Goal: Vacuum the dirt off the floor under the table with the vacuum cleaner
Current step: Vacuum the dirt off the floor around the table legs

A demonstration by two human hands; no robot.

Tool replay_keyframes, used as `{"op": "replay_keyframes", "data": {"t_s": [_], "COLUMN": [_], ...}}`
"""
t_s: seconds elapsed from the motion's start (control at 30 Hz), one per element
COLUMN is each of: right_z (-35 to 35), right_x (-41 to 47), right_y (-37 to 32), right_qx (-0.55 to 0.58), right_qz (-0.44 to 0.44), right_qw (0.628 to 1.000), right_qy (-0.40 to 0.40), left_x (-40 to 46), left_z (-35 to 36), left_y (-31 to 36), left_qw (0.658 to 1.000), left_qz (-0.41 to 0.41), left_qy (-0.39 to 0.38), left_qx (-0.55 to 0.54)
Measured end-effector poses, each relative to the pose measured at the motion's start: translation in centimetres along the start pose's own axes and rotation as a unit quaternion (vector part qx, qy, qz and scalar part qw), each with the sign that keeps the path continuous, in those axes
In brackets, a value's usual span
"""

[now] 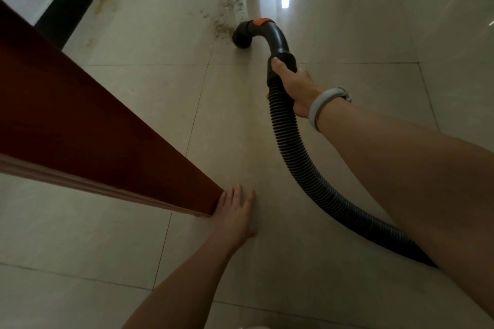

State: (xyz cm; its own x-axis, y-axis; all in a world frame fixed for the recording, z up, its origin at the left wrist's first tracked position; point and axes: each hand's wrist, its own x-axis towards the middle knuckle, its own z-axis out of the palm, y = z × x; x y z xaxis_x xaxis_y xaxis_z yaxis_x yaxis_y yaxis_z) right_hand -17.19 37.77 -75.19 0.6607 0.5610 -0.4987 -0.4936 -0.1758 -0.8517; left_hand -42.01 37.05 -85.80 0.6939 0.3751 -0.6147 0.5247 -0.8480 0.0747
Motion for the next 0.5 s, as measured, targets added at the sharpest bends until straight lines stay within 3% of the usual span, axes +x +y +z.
{"op": "replay_keyframes", "data": {"t_s": [0.17, 0.33, 0.5], "right_z": [-1.3, -2.0, -0.1], "right_x": [-0.2, -0.2, -0.8], "right_y": [-0.1, 0.5, 0.1], "right_qx": [0.036, 0.04, -0.054], "right_qz": [-0.018, 0.036, 0.032], "right_qw": [0.999, 0.998, 0.998], "right_qy": [0.034, 0.035, -0.006], "left_x": [0.0, 0.0, -0.1], "left_z": [0.0, -0.2, -0.3], "left_y": [0.1, 0.2, 0.1], "left_qw": [1.0, 1.0, 1.0], "left_qz": [-0.002, -0.003, 0.0], "left_qy": [0.0, 0.001, 0.002], "left_qx": [0.004, 0.009, 0.005]}}
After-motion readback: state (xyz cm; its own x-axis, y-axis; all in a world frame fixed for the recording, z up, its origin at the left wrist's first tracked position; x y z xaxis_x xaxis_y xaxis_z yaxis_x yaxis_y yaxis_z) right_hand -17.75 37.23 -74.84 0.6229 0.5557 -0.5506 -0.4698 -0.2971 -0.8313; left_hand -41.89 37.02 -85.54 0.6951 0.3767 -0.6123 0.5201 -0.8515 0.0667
